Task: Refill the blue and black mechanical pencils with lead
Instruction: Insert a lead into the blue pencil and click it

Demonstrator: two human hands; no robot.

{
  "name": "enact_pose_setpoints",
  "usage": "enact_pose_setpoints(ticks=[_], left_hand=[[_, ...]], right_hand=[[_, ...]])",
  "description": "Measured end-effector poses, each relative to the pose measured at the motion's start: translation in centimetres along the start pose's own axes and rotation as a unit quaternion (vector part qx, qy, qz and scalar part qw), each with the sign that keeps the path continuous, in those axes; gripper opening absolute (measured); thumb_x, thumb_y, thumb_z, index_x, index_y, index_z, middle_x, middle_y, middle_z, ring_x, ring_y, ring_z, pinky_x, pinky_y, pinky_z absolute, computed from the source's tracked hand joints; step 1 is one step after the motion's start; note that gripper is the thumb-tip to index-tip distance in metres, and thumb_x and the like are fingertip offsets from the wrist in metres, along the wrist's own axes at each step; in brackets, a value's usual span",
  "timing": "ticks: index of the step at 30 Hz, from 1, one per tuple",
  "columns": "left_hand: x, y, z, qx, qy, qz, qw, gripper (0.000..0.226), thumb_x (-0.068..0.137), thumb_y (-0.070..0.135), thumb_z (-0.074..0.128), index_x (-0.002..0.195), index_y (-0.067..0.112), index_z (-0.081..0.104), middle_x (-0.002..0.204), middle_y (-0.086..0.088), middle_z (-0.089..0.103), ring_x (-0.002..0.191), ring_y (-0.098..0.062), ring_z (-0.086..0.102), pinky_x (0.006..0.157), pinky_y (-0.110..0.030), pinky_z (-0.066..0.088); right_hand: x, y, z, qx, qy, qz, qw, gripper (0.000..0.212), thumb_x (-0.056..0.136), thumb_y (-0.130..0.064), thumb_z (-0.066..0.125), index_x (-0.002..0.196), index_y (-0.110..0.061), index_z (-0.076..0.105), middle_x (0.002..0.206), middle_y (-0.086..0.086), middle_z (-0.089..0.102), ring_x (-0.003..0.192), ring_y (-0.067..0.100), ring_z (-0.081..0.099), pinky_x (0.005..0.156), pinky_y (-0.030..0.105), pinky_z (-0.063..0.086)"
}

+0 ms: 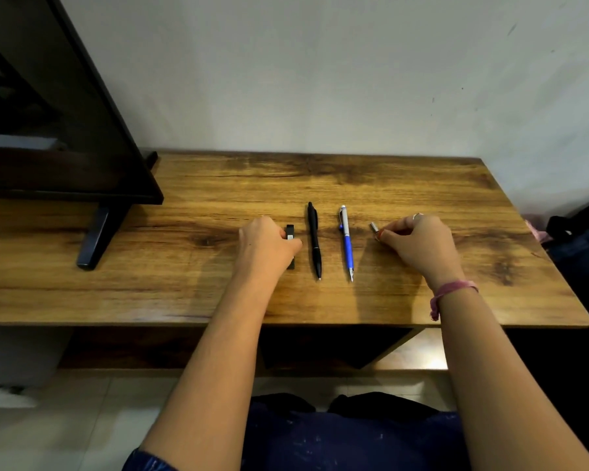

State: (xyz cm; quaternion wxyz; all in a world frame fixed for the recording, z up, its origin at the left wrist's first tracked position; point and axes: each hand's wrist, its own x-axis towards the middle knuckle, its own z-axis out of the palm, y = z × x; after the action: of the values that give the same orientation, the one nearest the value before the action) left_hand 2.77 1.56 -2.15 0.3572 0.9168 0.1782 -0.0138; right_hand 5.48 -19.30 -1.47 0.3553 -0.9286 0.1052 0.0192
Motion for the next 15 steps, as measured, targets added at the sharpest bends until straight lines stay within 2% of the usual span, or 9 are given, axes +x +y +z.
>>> enact_pose_setpoints(ticks=[3, 6, 9, 10, 12, 13, 15], left_hand=[[-0.4, 0.7, -0.1, -0.014, 0.013, 0.028, 0.999, 0.014, 0.086, 0.026, 0.067, 0.079, 0.013, 0.065, 0.067, 0.01, 0.053, 0.055, 0.003, 0.046, 0.033, -0.01, 0.03], [-0.9, 1.5, 0.2, -0.03, 0.019, 0.061, 0.997, 0.01, 0.088, 0.024, 0.066, 0.085, 0.014, 0.067, 0.072, 0.009, 0.056, 0.057, 0.004, 0.047, 0.042, -0.009, 0.031], [-1.6, 2.6, 0.6, -0.043, 0.019, 0.093, 0.995, 0.006, 0.089, 0.021, 0.064, 0.089, 0.015, 0.067, 0.081, 0.008, 0.061, 0.063, 0.003, 0.051, 0.049, -0.008, 0.04], [-1.8, 3.1, 0.9, -0.048, 0.017, 0.104, 0.993, 0.011, 0.088, 0.021, 0.064, 0.095, 0.013, 0.068, 0.088, 0.004, 0.065, 0.069, -0.001, 0.056, 0.057, -0.011, 0.047], [-2.3, 3.9, 1.7, -0.055, 0.002, 0.124, 0.991, 0.015, 0.087, 0.022, 0.065, 0.097, 0.012, 0.07, 0.092, -0.001, 0.068, 0.081, -0.012, 0.062, 0.073, -0.029, 0.056], [-2.6, 4.3, 2.1, -0.054, -0.005, 0.134, 0.989, 0.015, 0.087, 0.023, 0.064, 0.095, 0.012, 0.071, 0.091, -0.002, 0.069, 0.084, -0.015, 0.063, 0.076, -0.035, 0.056], [-3.0, 5.0, 3.1, -0.036, -0.013, 0.154, 0.987, 0.022, 0.088, 0.026, 0.063, 0.097, 0.009, 0.071, 0.095, -0.005, 0.069, 0.091, -0.019, 0.063, 0.081, -0.036, 0.054]], right_hand=[[0.0, 0.0, 0.3, -0.022, 0.006, -0.013, 1.0, 0.009, 0.084, -0.026, 0.073, 0.09, -0.02, 0.072, 0.072, -0.01, 0.054, 0.068, 0.002, 0.048, 0.061, 0.02, 0.039], [0.1, 0.3, 0.6, -0.037, 0.025, -0.024, 0.999, 0.012, 0.082, -0.028, 0.075, 0.09, -0.019, 0.073, 0.077, -0.007, 0.056, 0.074, 0.008, 0.051, 0.068, 0.024, 0.041], [0.4, 0.6, 0.7, -0.034, 0.027, -0.03, 0.999, 0.011, 0.081, -0.027, 0.075, 0.089, -0.02, 0.073, 0.07, -0.013, 0.051, 0.066, 0.002, 0.046, 0.066, 0.022, 0.04], [0.5, 0.7, 0.8, -0.032, 0.026, -0.03, 0.999, 0.011, 0.081, -0.027, 0.076, 0.089, -0.021, 0.073, 0.07, -0.014, 0.05, 0.066, 0.001, 0.046, 0.065, 0.021, 0.04], [0.7, 0.8, 1.0, -0.029, 0.028, -0.027, 0.999, 0.011, 0.08, -0.028, 0.076, 0.089, -0.021, 0.074, 0.07, -0.015, 0.05, 0.065, 0.0, 0.045, 0.067, 0.023, 0.04], [0.7, 0.9, 1.0, -0.029, 0.03, -0.028, 0.999, 0.011, 0.08, -0.028, 0.076, 0.089, -0.022, 0.073, 0.069, -0.015, 0.051, 0.065, -0.001, 0.045, 0.068, 0.023, 0.041], [0.6, 1.0, 1.1, -0.029, 0.035, -0.032, 0.998, 0.01, 0.08, -0.028, 0.076, 0.087, -0.021, 0.073, 0.069, -0.013, 0.054, 0.066, 0.0, 0.048, 0.068, 0.024, 0.042]])
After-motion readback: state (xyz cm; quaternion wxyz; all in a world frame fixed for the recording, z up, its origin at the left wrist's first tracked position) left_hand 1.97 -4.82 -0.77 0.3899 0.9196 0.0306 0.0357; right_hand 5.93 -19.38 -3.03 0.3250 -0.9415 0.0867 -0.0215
